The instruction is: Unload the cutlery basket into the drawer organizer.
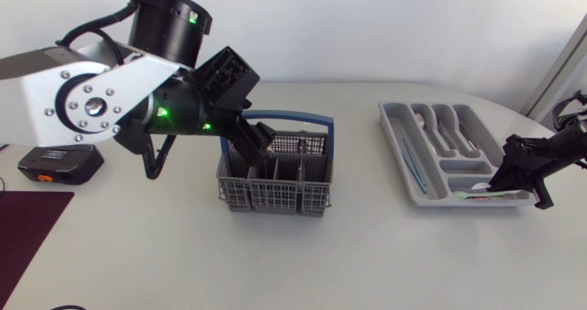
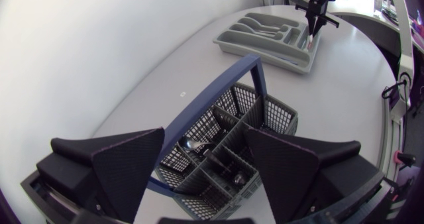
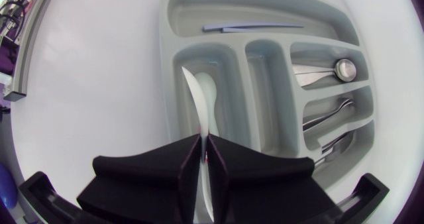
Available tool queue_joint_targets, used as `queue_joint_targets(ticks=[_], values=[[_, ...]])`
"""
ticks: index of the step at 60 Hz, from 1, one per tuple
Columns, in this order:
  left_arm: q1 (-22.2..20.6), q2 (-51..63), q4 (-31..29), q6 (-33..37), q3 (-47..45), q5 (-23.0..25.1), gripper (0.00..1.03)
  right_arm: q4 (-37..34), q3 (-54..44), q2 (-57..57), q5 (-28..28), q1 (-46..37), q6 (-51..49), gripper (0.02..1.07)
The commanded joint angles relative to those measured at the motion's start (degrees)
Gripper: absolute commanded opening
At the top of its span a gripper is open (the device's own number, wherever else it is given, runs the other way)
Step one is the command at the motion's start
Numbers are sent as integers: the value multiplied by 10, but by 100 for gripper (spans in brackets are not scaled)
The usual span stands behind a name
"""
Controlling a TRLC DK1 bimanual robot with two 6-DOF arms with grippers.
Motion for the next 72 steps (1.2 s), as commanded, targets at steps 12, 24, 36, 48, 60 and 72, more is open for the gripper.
queue_joint_targets(ticks=[12, 24, 36, 48, 60, 72], values=[[19, -5, -8, 27, -33, 22, 88, 64, -54, 8, 8, 15, -16, 39], [34, -23, -10, 33, -43, 24, 88, 75, -75, -52, -32, 12, -3, 42], [56, -42, -14, 33, -61, 50, 88, 75, -107, -138, -87, 5, 24, 47], [54, -51, -12, 30, -80, 51, 89, 75, -174, -224, -122, 16, 66, 51], [66, -55, -7, 28, -101, 87, 89, 77, -241, -307, -159, 53, 142, 58], [100, -38, 34, 25, -138, 146, 89, 70, -281, -375, -182, 127, 274, 65]])
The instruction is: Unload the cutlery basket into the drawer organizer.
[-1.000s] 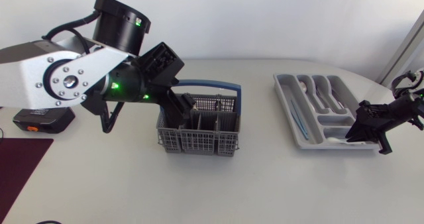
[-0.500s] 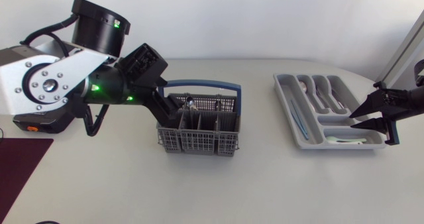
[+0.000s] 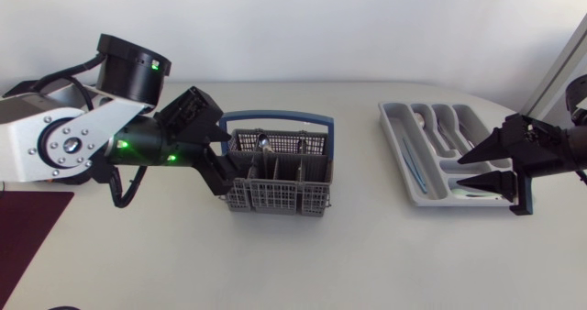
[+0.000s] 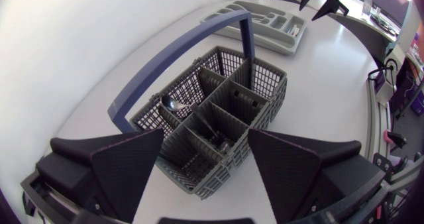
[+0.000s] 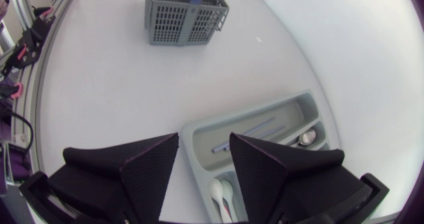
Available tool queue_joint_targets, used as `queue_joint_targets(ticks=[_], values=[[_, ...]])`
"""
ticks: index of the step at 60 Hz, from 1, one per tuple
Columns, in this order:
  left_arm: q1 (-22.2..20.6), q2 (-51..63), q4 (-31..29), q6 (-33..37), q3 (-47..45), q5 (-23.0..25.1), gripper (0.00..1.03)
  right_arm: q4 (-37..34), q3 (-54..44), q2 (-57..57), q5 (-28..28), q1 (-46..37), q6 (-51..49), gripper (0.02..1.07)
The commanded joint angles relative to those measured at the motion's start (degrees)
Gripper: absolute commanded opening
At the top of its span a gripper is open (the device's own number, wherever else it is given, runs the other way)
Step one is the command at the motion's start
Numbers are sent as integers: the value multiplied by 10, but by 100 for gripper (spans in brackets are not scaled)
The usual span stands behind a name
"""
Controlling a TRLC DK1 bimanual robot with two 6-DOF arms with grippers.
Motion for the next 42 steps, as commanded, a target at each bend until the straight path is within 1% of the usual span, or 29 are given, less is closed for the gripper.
queue_joint_targets(ticks=[1, 5, 8, 11, 21, 31, 42], values=[[13, 11, 23, 6, -28, 28, 89, -2, -40, -41, -12, 37, 68, 65], [23, 12, 50, 7, -44, 56, 89, 11, -63, -72, -12, 66, 101, 65], [27, 14, 80, 7, -57, 75, 89, 33, -83, -100, -12, 90, 138, 65], [32, 21, 97, 11, -64, 91, 90, 54, -100, -127, -11, 113, 171, 65], [37, 60, 154, 30, -70, 122, 90, 115, -150, -189, 6, 201, 276, 65], [40, 97, 205, 33, -64, 127, 89, 153, -181, -215, 19, 239, 320, 65], [41, 155, 242, 30, -42, 127, 89, 160, -194, -199, 19, 251, 330, 65]])
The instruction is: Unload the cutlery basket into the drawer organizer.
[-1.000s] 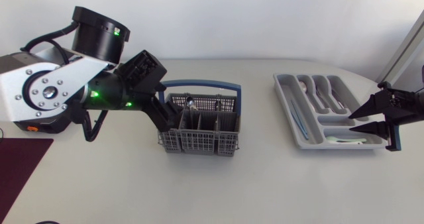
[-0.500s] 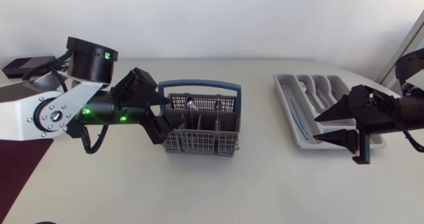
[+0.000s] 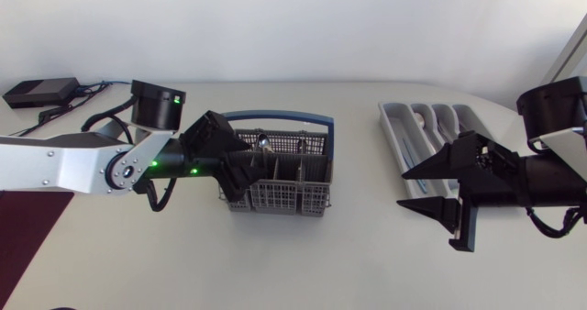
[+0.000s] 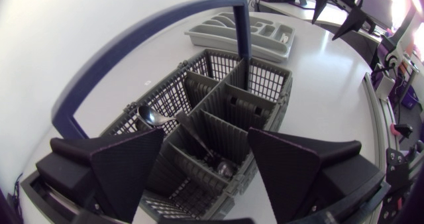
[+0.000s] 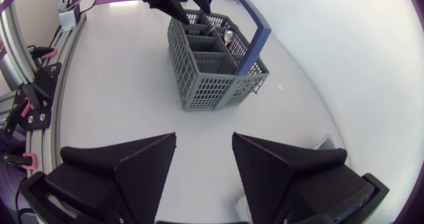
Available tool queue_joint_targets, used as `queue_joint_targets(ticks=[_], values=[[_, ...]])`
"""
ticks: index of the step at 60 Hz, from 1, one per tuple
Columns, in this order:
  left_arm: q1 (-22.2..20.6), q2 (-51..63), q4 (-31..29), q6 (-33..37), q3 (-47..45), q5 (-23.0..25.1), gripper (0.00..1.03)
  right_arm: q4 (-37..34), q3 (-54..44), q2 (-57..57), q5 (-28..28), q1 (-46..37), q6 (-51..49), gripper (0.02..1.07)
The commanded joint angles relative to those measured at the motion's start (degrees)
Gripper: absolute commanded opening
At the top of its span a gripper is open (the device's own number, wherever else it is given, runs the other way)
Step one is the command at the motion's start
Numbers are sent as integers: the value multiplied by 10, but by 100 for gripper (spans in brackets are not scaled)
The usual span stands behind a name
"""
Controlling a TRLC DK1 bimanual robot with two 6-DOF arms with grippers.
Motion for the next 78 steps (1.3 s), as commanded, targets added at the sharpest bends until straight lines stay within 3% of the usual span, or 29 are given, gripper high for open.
queue_joint_targets(ticks=[1, 24, 50, 59, 72, 78], values=[[7, 35, 18, 12, 17, 7, 89, 13, -22, 12, 0, 7, 19, 65], [-5, 67, 60, 6, 37, -3, 90, 24, -40, 12, 1, 7, 12, 68], [-39, 112, 105, -39, 45, -82, 89, 36, -48, 12, 0, 7, 13, 68], [-45, 116, 103, -42, 46, -81, 81, 38, -51, 12, 0, 7, 13, 68], [-40, 115, 102, -44, 38, -26, 62, 44, -55, 14, 1, 7, 11, 68], [-40, 119, 102, -47, 40, -13, 59, 48, -56, 15, 1, 7, 12, 68]])
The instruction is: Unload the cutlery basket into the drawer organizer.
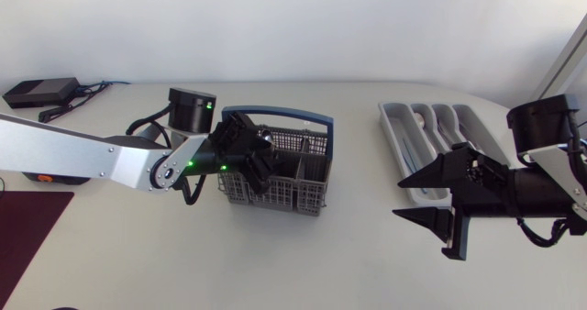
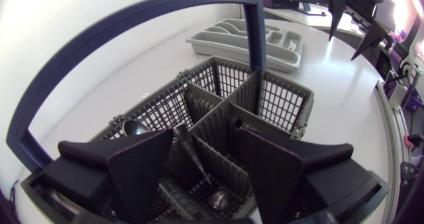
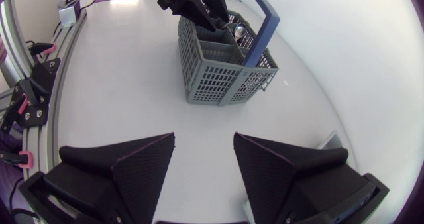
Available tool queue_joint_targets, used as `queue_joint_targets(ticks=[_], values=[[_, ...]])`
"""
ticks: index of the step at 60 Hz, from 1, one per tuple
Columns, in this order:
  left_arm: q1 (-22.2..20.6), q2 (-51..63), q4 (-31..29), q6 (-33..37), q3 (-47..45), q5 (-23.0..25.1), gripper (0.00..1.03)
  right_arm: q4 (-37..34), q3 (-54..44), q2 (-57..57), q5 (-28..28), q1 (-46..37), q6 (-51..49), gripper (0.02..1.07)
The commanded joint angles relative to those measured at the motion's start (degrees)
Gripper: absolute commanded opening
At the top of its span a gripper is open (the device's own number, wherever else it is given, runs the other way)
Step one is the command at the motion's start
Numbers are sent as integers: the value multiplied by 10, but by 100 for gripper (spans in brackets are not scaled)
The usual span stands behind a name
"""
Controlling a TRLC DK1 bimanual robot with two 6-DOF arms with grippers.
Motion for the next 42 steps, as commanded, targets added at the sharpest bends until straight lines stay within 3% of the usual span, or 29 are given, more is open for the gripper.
queue_joint_targets(ticks=[1, 12, 42], values=[[-3, 17, -4, -12, 0, 13, 58, 6, -17, 9, 1, 4, 6, 68], [2, 21, -2, -22, 4, 28, 38, 10, -22, 9, -1, 3, 4, 68], [4, 36, 0, -27, 24, 33, 39, 21, -39, 29, -45, -53, -50, 68]])
